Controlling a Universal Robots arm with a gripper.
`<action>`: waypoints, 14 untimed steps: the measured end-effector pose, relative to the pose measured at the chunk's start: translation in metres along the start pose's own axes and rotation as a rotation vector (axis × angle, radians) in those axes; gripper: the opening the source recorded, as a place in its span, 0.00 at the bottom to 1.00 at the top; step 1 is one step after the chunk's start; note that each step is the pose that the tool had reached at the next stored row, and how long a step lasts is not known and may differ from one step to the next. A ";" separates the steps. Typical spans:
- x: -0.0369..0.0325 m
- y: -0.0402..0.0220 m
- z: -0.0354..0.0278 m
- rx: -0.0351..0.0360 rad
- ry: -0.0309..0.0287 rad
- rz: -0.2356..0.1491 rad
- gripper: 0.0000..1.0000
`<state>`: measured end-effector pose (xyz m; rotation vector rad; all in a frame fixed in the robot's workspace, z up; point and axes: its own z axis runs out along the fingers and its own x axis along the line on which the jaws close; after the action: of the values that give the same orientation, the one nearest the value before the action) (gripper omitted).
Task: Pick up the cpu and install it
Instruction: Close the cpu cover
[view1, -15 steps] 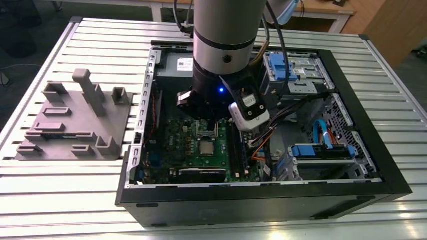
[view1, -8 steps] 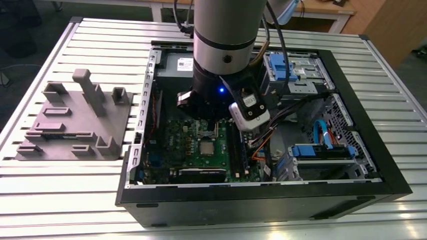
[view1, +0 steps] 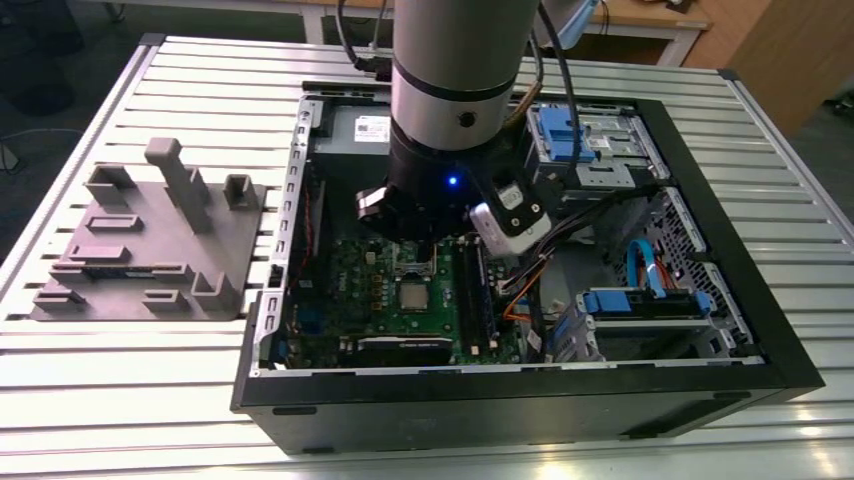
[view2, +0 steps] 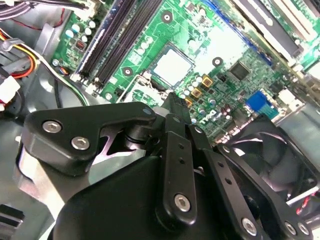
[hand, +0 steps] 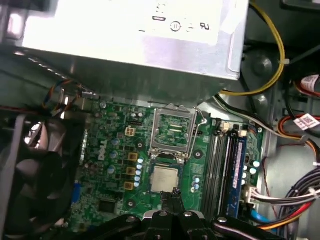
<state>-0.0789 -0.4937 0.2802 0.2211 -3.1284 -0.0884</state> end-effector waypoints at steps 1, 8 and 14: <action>-0.0036 0.0000 0.0004 0.0001 0.0002 0.000 0.10; -0.0109 0.0008 0.0017 -0.0002 0.0031 -0.049 0.10; -0.0109 0.0008 0.0017 -0.0002 0.0036 -0.058 0.10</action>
<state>-0.0683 -0.4913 0.2785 0.3124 -3.1186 -0.0884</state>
